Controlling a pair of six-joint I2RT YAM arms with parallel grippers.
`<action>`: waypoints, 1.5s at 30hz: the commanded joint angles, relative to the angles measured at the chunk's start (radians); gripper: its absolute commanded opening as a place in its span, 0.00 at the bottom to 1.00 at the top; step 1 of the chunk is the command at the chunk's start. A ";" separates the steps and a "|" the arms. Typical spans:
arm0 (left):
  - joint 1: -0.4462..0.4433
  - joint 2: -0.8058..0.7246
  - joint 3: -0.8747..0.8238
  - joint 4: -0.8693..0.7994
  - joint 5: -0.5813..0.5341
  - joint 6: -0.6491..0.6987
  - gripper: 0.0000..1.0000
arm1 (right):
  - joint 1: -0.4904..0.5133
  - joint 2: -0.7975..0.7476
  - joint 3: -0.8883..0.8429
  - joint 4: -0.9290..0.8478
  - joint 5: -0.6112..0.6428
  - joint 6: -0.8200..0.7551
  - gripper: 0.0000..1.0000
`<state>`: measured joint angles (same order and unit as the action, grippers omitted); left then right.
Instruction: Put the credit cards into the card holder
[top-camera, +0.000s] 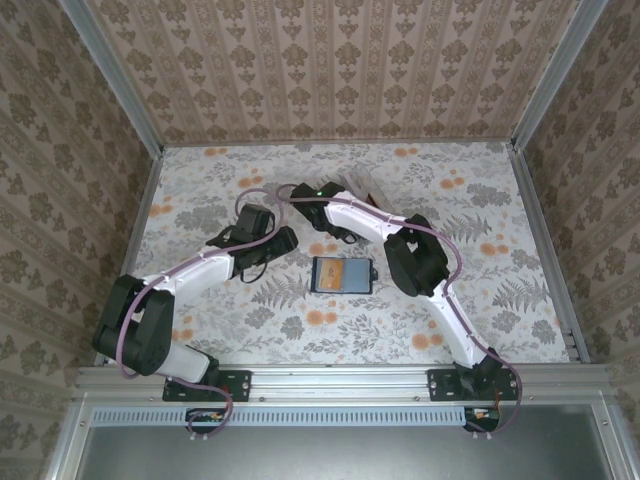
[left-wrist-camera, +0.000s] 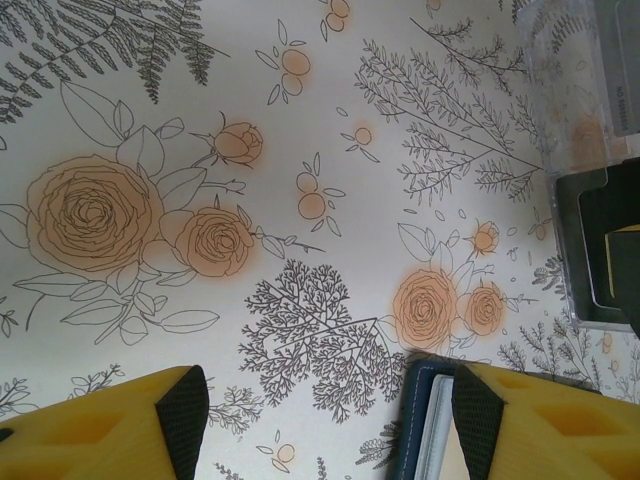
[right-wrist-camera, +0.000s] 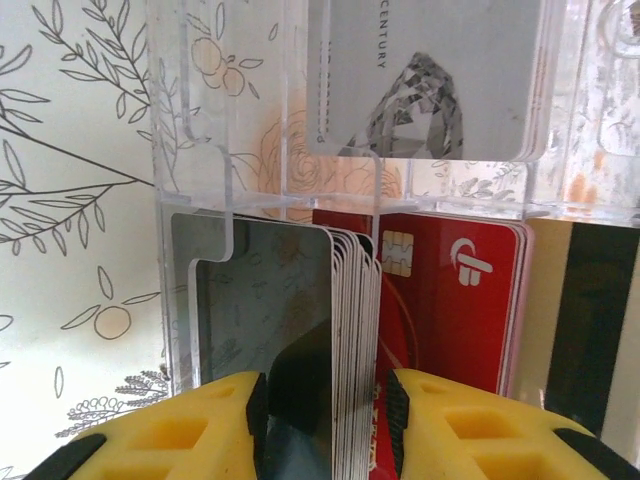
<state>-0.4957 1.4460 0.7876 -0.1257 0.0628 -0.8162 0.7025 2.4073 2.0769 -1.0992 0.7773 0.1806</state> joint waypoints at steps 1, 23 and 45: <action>0.010 -0.029 -0.016 0.006 -0.004 -0.015 0.69 | -0.003 -0.002 0.010 -0.013 0.092 -0.009 0.40; 0.011 -0.030 -0.022 -0.003 -0.001 -0.015 0.69 | -0.009 -0.071 -0.014 -0.004 0.049 -0.006 0.17; 0.013 0.003 0.042 -0.018 0.072 -0.007 0.69 | -0.042 -0.311 -0.071 -0.029 -0.339 0.154 0.01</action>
<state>-0.4892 1.4445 0.7872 -0.1356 0.0975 -0.8188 0.6678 2.1815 2.0289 -1.1069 0.5308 0.2634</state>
